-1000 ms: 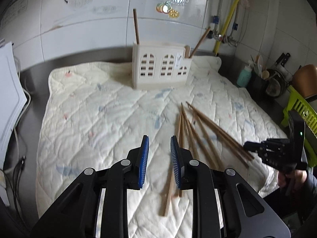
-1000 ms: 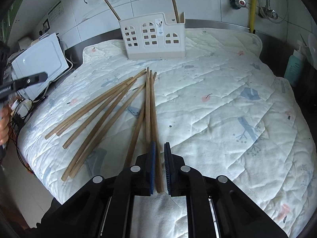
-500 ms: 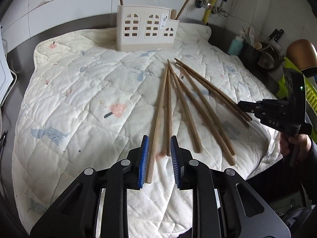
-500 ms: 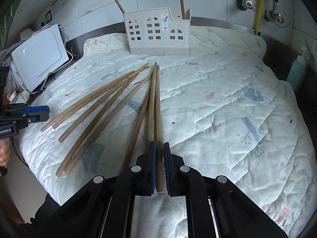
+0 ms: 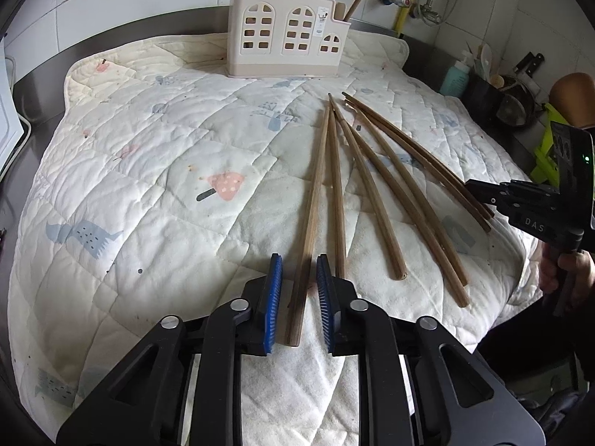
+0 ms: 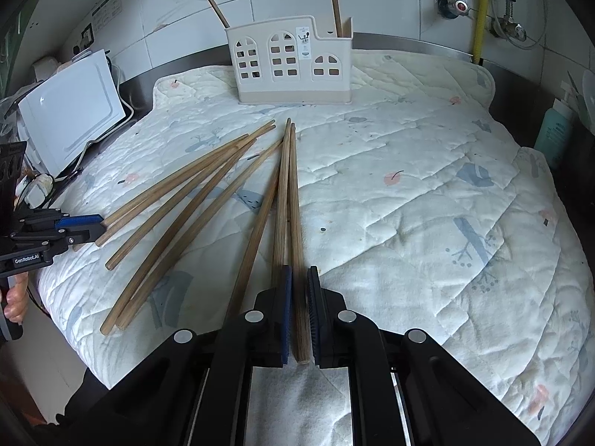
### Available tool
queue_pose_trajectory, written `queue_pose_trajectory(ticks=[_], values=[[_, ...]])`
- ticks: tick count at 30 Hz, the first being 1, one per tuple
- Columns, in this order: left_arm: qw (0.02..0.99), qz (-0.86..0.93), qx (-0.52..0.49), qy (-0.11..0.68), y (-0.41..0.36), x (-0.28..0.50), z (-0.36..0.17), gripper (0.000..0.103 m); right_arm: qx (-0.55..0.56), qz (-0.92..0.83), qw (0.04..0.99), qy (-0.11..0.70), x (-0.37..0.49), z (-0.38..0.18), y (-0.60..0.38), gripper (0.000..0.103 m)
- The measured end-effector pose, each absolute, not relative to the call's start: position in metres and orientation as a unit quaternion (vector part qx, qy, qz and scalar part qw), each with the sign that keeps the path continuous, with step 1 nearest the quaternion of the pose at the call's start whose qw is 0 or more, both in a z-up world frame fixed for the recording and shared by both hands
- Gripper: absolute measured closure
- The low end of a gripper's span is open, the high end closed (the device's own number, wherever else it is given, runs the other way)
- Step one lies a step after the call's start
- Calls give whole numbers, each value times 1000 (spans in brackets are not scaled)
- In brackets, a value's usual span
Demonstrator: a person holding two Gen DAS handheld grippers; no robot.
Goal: Organize utensils
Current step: 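Grasp a chopstick from the pile with the right tool while the left tool grasps another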
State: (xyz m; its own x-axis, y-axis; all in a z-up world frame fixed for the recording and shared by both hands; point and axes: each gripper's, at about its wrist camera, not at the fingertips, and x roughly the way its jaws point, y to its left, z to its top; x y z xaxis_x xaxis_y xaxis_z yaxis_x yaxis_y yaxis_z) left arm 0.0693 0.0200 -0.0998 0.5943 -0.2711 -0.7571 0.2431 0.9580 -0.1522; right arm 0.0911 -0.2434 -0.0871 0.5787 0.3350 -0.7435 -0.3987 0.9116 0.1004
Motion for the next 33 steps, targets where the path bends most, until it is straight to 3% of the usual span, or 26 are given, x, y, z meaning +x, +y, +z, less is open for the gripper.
queue_pose_trajectory(ticks=[8, 12, 33], values=[[905, -114, 31, 410, 1, 62, -102, 88, -41, 199, 896, 395, 86, -90, -242, 95], [905, -129, 14, 406, 2, 60, -97, 97, -42, 197, 897, 393, 85, -86, -241, 96], [931, -124, -28, 341, 24, 63, -51, 98, -22, 209, 931, 299, 90, 22, -255, 96]])
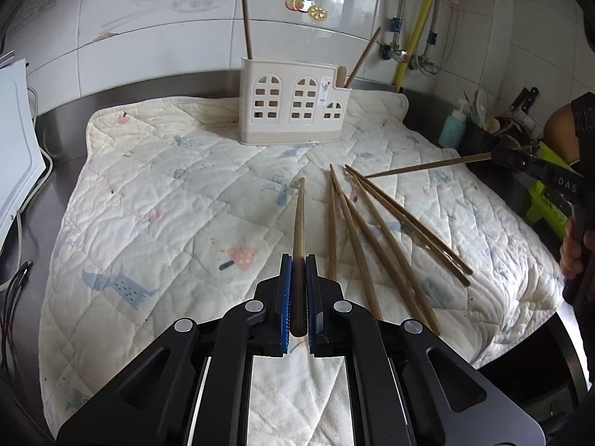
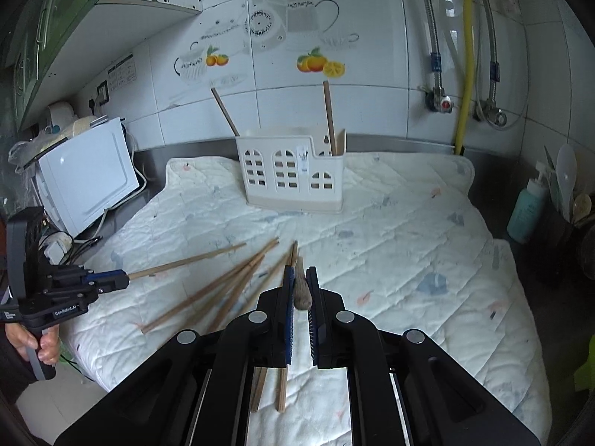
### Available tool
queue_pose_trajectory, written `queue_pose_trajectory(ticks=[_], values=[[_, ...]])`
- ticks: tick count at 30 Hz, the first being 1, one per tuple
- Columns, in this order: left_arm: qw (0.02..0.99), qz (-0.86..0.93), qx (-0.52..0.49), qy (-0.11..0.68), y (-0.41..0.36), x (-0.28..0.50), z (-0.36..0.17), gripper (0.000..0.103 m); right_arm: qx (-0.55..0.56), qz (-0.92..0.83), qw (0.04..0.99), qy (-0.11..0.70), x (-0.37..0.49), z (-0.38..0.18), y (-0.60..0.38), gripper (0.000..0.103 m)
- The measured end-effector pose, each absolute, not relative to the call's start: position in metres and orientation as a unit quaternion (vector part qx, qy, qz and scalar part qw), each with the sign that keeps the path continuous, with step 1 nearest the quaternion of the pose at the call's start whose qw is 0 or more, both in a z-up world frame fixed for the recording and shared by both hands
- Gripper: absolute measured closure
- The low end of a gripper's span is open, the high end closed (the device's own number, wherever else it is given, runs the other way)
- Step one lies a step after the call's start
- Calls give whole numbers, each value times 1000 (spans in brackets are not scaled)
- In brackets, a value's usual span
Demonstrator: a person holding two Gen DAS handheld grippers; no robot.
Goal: Organize utensils
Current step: 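Grasp a chopstick from the pile with the right tool while the left tool grasps another, then raise the right tool's chopstick over the holder while the left tool carries its chopstick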
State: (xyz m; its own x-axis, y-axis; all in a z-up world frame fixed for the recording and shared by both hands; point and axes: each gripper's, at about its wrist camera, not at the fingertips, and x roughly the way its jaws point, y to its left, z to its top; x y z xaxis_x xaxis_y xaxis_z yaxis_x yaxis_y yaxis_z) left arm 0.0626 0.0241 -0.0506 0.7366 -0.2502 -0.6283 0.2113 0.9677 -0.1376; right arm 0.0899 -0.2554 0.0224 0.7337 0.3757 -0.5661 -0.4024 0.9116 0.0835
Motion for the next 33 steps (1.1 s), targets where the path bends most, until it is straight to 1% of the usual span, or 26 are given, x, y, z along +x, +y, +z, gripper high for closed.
queue_pose_trajectory(ticks=[9, 17, 27, 33], values=[[944, -127, -37, 303, 32, 68, -23, 98, -22, 224, 933, 281, 114, 62, -253, 97], [950, -123, -47, 284, 34, 84, 2, 98, -25, 243, 931, 270, 142, 95, -245, 97], [958, -127, -25, 256, 27, 110, 42, 98, -33, 248, 943, 221, 198, 155, -223, 97], [961, -132, -24, 243, 27, 123, 60, 98, -66, 222, 953, 197, 232, 171, -200, 97]])
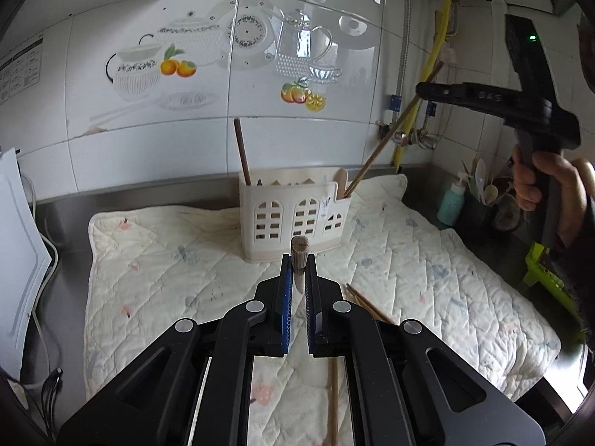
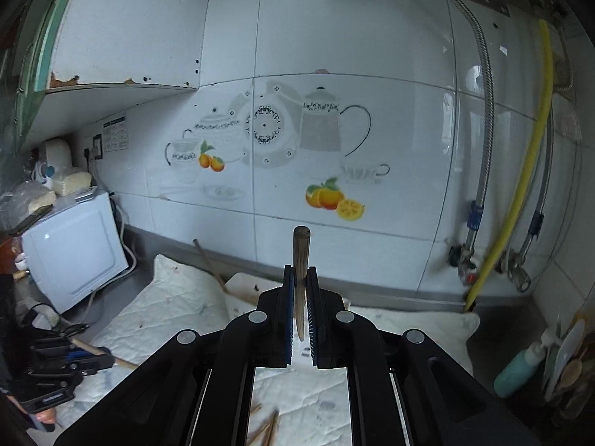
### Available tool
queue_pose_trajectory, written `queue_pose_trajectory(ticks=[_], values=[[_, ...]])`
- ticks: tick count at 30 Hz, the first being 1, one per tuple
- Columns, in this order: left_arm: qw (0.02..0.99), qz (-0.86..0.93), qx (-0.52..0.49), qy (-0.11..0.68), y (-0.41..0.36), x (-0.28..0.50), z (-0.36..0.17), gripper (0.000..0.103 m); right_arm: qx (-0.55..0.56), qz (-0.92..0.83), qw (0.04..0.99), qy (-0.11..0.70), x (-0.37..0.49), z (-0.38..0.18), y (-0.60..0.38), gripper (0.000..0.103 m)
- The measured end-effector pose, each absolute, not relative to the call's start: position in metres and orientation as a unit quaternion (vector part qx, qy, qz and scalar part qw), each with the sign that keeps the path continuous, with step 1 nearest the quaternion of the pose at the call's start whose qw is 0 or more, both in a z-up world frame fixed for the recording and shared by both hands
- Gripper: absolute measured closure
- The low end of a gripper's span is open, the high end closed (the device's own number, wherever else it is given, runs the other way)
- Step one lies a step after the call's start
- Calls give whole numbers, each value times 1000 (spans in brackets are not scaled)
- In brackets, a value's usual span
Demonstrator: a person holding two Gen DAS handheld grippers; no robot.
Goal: Organize utensils
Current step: 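Raise the right tool's chopstick over the holder while the left tool carries its chopstick, then open the right tool into the holder while the left tool inserts and releases its chopstick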
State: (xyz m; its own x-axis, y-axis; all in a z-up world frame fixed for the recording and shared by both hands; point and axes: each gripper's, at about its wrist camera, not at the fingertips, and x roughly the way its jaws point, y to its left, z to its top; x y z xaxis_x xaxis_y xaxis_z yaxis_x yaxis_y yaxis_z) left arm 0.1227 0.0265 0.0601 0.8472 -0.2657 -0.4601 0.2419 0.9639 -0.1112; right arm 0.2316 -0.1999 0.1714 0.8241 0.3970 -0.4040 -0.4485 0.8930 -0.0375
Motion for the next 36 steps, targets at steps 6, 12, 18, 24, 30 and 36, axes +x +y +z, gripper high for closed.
queue_pose_trajectory(ticks=[6, 12, 18, 24, 30, 36], values=[[968, -136, -23, 208, 26, 136, 94, 98, -82, 202, 954, 208, 263, 168, -186, 97], [978, -134, -16, 159, 19, 158, 139, 98, -95, 187, 944, 254, 297, 145, -180, 97], [984, -127, -6, 123, 4, 189, 177, 98, -87, 189, 936, 284, 317, 126, -184, 96], [991, -93, 2, 100, -6, 230, 197, 98, -91, 194, 934, 285, 322, 117, -185, 94], [994, -64, -8, 93, -3, 267, 194, 98, -91, 197, 941, 261, 311, 122, -194, 81], [992, -48, -25, 118, 4, 294, 170, 98, -101, 198, 949, 225, 280, 127, -205, 73]])
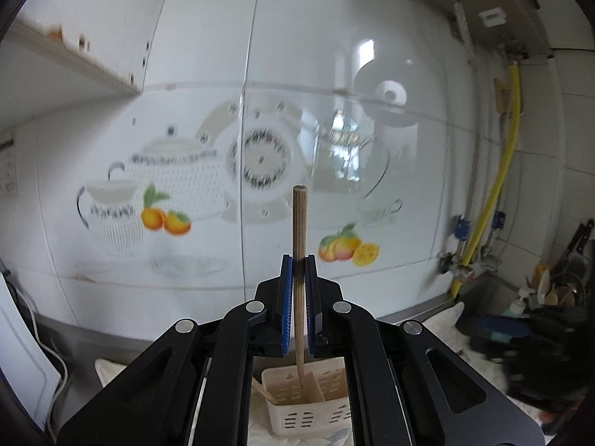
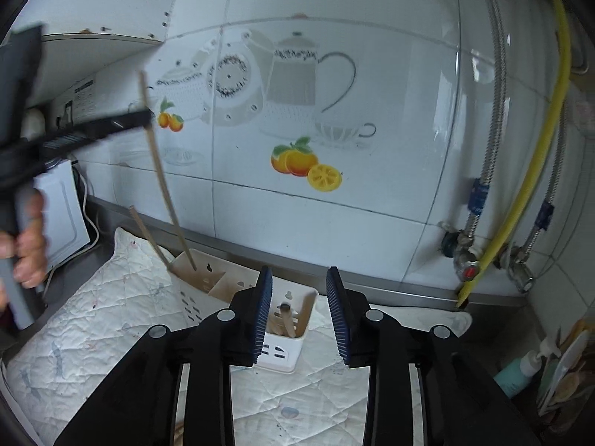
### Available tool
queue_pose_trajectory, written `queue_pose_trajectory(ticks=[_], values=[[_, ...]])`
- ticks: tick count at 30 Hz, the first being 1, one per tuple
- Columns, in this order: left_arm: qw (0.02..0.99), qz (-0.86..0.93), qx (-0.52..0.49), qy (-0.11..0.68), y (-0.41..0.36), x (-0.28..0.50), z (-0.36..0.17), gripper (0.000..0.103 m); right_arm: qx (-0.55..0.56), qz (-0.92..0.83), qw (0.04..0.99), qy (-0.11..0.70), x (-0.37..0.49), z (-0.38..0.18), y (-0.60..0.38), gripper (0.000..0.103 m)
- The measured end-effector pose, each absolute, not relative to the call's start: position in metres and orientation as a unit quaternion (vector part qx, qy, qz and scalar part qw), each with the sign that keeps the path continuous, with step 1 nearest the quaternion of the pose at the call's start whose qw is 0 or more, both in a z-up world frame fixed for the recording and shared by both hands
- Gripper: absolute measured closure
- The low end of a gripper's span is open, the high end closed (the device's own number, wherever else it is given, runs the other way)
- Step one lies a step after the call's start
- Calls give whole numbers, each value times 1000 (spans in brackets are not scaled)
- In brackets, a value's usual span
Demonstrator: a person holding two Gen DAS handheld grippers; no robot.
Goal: Organize utensils
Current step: 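Open the right tool into the holder while the left tool inserts and releases its chopstick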
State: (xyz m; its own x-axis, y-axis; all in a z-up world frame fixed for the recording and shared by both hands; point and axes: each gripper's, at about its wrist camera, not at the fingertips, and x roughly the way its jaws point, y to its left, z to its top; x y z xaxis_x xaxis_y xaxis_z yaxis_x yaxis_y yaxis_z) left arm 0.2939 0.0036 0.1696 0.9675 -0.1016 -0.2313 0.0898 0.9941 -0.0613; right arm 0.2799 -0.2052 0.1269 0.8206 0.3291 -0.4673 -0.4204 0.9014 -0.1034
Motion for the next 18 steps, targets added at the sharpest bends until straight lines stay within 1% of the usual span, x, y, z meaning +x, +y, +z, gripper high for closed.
queue_pose_trajectory(ticks=[6, 10, 12, 14, 18], values=[[986, -48, -28, 156, 8, 310, 142, 98, -87, 212, 949, 216, 245, 118, -217, 72], [983, -48, -30, 174, 11, 314, 132, 97, -67, 222, 945, 229, 220, 104, -224, 72], [983, -53, -30, 176, 11, 313, 130, 97, -58, 224, 944, 236, 209, 96, -227, 71], [983, -54, -25, 174, 9, 309, 130, 95, -51, 225, 941, 246, 196, 84, -230, 68], [984, -62, -26, 168, 8, 294, 136, 94, -49, 215, 939, 265, 171, 61, -235, 68]])
